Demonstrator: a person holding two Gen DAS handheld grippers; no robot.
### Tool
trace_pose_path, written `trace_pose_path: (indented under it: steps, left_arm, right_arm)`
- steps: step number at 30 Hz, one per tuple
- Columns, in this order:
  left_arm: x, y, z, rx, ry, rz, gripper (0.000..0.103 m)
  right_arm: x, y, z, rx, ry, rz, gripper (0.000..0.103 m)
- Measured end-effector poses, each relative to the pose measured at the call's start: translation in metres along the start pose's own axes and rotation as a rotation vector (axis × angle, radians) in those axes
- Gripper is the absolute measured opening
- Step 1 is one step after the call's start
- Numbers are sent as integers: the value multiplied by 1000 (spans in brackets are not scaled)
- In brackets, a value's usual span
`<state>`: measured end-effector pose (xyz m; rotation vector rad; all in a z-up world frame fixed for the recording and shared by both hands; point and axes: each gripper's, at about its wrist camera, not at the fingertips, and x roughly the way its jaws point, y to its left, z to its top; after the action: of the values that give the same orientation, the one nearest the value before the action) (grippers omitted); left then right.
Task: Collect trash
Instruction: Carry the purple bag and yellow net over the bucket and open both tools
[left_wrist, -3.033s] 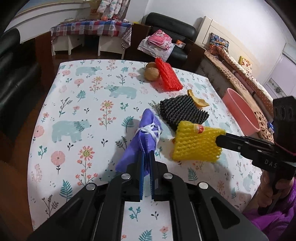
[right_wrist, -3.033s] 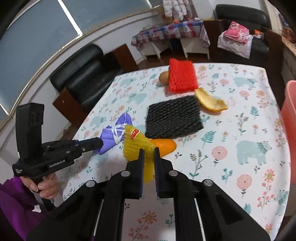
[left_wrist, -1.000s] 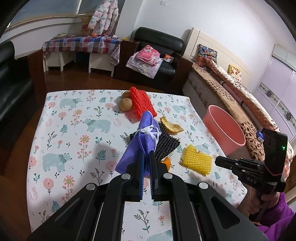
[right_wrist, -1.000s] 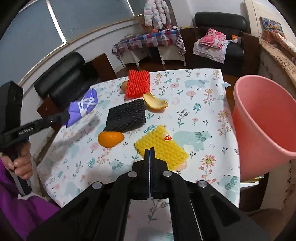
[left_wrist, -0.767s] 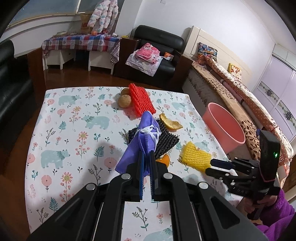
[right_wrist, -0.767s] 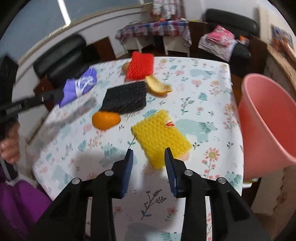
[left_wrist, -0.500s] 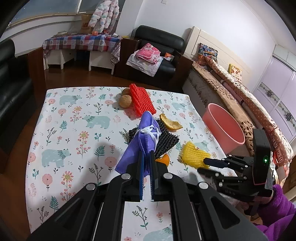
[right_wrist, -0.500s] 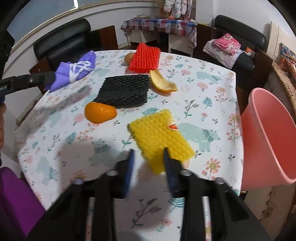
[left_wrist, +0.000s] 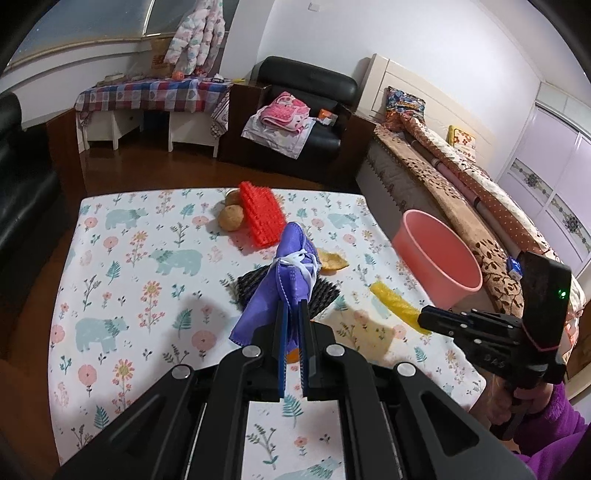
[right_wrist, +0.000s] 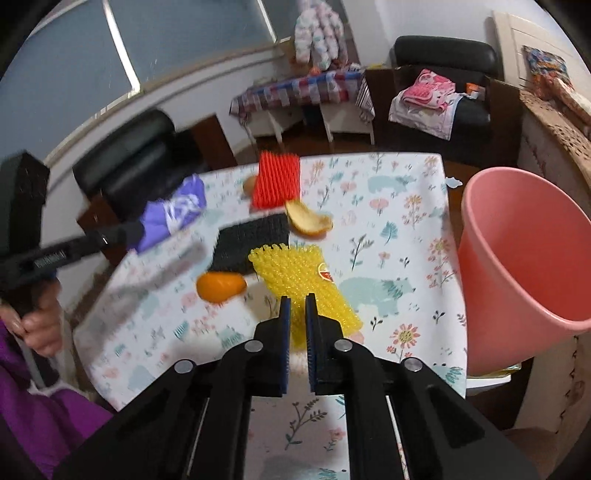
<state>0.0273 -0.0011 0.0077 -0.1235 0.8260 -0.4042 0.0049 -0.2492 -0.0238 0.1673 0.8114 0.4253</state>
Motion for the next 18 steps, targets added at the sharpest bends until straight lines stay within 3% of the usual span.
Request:
trace_pose_path:
  steps: [11,18]
  left_arm:
    - [9,-41,22,50,-35,-47,5]
    - [26,-77,38,86,-44,-99,4]
  right_arm:
    - [-29,-18,9,140,-116,55,8]
    - [-54,-49,11,232,-207,-5,8]
